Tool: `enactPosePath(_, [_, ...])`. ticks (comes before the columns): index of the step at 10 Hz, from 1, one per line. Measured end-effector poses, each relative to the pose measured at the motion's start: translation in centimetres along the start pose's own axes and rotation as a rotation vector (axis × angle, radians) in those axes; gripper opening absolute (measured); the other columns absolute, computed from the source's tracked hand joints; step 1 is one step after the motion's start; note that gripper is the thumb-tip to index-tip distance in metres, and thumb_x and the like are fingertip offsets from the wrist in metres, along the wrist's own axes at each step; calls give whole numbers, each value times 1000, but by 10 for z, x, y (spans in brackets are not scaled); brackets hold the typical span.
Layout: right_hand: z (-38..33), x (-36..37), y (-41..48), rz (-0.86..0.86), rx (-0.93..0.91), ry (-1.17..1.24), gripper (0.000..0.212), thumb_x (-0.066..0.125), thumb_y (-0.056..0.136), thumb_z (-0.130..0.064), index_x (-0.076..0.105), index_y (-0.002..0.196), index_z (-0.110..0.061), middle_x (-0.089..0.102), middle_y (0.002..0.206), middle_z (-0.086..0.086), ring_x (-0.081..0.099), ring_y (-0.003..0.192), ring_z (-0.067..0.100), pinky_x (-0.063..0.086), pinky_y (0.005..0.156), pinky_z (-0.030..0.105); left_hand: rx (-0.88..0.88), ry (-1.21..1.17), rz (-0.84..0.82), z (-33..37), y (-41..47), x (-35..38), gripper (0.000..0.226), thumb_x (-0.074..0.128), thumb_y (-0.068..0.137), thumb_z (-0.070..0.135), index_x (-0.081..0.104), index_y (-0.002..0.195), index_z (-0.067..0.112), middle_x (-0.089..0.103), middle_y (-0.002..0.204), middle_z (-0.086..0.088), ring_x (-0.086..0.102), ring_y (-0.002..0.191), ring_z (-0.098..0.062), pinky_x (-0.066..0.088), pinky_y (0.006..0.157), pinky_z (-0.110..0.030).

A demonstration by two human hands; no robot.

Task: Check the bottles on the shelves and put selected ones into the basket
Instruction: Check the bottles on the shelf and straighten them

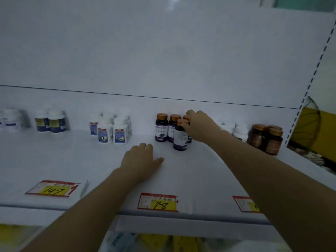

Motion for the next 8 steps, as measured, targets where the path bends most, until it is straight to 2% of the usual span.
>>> enactPosePath(1, [-8,16,10,-29,-29,9,41,40,99,-35,41,131,-9,46,125,17,50,108,34,41,83,36,13,0,-41,-3,1,17,71,23,94,60,22,147,13,21,156,-6,22,141,-25,20,115,-41])
enactPosePath(2, [-13,25,14,-19,-14,69,45,41,99,-38,40,132,-8,41,126,20,50,110,34,42,89,36,13,20,-124,-6,3,27,74,13,94,62,5,152,16,2,160,-3,4,146,-23,6,119,-42])
enactPosePath(3, [-12,30,18,17,10,44,43,43,99,-36,40,128,-5,40,124,20,52,104,34,42,84,34,2,28,-163,-7,1,30,73,9,94,62,-1,152,18,-5,159,-2,-4,146,-21,0,119,-41])
enactPosePath(4, [-9,29,23,61,41,101,37,45,99,-32,39,125,-7,41,119,20,51,90,32,38,72,33,-1,34,-163,-6,0,29,73,8,94,62,-2,151,18,-6,159,-1,-5,146,-20,-1,118,-40])
enactPosePath(5, [-9,31,28,67,67,212,29,45,99,-26,38,121,-8,46,111,22,41,65,22,34,59,28,-1,29,-161,-7,0,29,72,8,94,61,-2,151,18,-6,159,-2,-5,146,-21,-2,118,-40])
enactPosePath(6, [-9,35,32,75,65,232,24,45,99,-19,37,119,-7,54,105,24,40,61,19,24,46,24,4,19,-170,-6,-1,30,72,8,95,60,-2,151,17,-6,159,-2,-6,146,-21,-2,118,-40])
enactPosePath(7, [-12,30,31,56,75,220,18,48,98,-18,34,105,-10,53,98,19,44,70,22,30,52,25,-1,6,-173,-6,0,29,72,8,95,60,-2,151,17,-6,159,-2,-6,146,-21,-2,118,-40])
enactPosePath(8, [-17,18,27,9,76,220,26,52,96,-26,41,108,-6,47,96,11,46,83,24,38,68,32,-8,-4,-183,-7,0,29,73,11,95,61,1,151,16,-3,159,-3,-3,147,-22,0,118,-41])
Point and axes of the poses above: each hand's wrist, its own y-axis towards the middle knuckle, its own x-axis out of the palm, z = x × y, the point moved 7 cm from there along y, towards the middle knuckle
